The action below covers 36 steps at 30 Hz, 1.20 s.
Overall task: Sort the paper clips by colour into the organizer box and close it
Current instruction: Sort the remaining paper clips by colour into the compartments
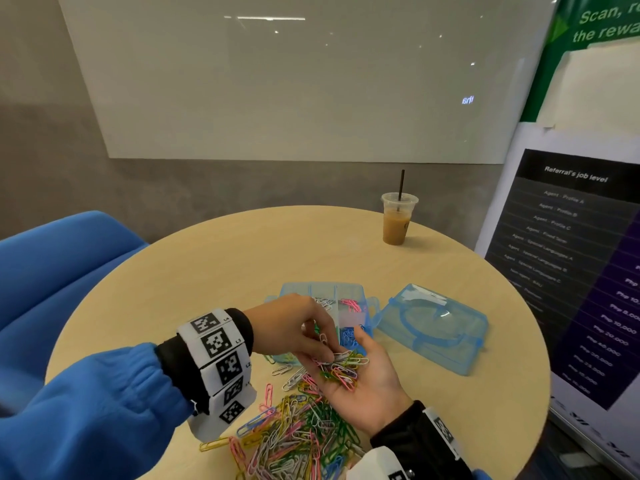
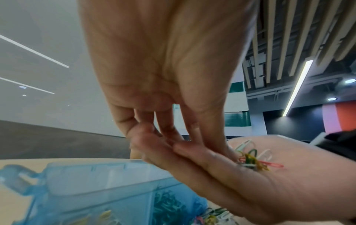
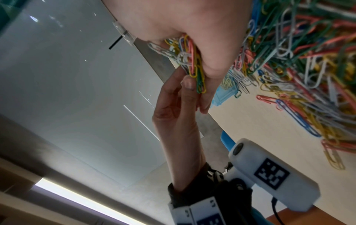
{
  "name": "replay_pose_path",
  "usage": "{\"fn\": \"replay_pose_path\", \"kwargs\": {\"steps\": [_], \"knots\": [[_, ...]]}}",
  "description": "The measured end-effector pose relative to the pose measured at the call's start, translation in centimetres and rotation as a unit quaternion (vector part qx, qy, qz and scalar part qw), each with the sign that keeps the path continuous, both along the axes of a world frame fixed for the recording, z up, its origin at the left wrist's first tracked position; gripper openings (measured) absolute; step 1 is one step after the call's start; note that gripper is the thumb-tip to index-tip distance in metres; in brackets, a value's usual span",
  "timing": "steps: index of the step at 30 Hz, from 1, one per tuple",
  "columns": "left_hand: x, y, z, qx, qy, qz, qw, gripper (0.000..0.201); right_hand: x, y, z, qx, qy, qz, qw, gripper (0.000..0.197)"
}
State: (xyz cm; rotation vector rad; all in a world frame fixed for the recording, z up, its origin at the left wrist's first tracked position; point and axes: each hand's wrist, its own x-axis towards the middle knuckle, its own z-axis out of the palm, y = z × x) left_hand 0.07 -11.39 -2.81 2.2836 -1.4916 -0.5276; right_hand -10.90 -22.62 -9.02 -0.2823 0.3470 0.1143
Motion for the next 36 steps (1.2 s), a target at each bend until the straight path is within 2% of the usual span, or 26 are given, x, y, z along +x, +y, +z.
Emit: {"fn": "replay_pose_path", "kwargs": {"steps": [5,13,17,19,23,28,33,36], "knots": [[-0.2,-0.5,-0.4,0.012,-0.021,-0.007,1.000,0.018,0.0,0.0,-0.2,-0.014,0.008,-0.001,1.000,0.064],[0.6,-0.4,-0.4,-0.018,0.003,0.010,1.000,0.018,-0.1,0.3,0.4,-0.019,0.017,0.014,1.000,0.063],[0.8,0.1,-0.5,-0.067,0.144,0.043,0.986,0.014,0.0,0.3,0.3,-0.018,0.012,0.017,1.000,0.063],[1.1,0.3,-0.3,-0.089,0.190,0.049,0.976,0.011,0.1,0.3,0.4,-0.018,0.011,0.017,1.000,0.063],[2.0,0.4,0.2,-0.123,0.180,0.067,0.974,0.009,0.1,0.3,0.3,-0.026,0.014,0.025,0.999,0.072],[5.4,-0.2,1.2,-0.148,0.163,0.180,0.959,0.016,0.0,0.3,0.4,-0.008,0.011,0.030,0.999,0.074],[7.2,-0.9,1.3,-0.129,0.278,0.220,0.926,0.021,0.2,0.2,0.3,0.005,0.012,0.036,0.999,0.073],[7.3,-1.2,1.2,-0.125,0.324,0.216,0.912,0.014,0.4,0.2,0.2,0.008,0.010,0.036,0.999,0.073]]}}
